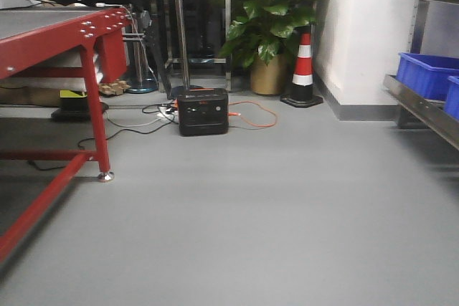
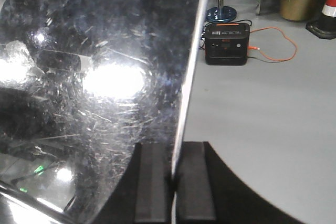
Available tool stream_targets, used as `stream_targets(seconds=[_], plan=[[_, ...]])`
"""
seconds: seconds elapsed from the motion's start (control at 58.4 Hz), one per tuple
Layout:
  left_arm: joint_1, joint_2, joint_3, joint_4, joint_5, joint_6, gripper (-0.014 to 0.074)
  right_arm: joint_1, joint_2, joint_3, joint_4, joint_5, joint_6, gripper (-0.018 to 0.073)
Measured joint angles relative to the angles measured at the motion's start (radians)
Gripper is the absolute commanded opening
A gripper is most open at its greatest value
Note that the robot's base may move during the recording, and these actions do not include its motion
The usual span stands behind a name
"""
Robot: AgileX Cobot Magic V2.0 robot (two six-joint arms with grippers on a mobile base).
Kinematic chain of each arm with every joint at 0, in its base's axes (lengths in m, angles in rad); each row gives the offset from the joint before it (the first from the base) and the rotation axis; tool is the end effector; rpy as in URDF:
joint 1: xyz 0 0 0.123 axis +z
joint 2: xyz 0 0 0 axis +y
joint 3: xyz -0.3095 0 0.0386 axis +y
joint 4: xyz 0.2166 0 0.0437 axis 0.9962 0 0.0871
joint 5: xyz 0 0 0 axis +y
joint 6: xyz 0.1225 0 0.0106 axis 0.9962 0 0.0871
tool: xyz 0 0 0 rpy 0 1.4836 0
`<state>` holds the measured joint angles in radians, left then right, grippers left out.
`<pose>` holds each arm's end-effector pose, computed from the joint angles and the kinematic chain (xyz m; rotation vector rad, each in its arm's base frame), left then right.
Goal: Stack silver trays without gaps
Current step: 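Drive the base to the other rack holding the tray in both grippers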
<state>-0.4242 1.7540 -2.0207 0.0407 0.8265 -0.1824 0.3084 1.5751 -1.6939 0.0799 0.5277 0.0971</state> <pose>0.3671 -0.1618 0.4635 0.2578 2.0427 -0.3303 0.3476 0.1159 0.4626 -0.1631 1.9000 0.3608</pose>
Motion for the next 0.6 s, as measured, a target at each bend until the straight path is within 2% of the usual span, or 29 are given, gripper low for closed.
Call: stream_targets(seconds=[0.599], plan=[[0.0,0.0,0.0,0.0,0.0,0.0,-0.002,0.0,0.0,0.0,0.0,0.0,0.0,-0.0075]])
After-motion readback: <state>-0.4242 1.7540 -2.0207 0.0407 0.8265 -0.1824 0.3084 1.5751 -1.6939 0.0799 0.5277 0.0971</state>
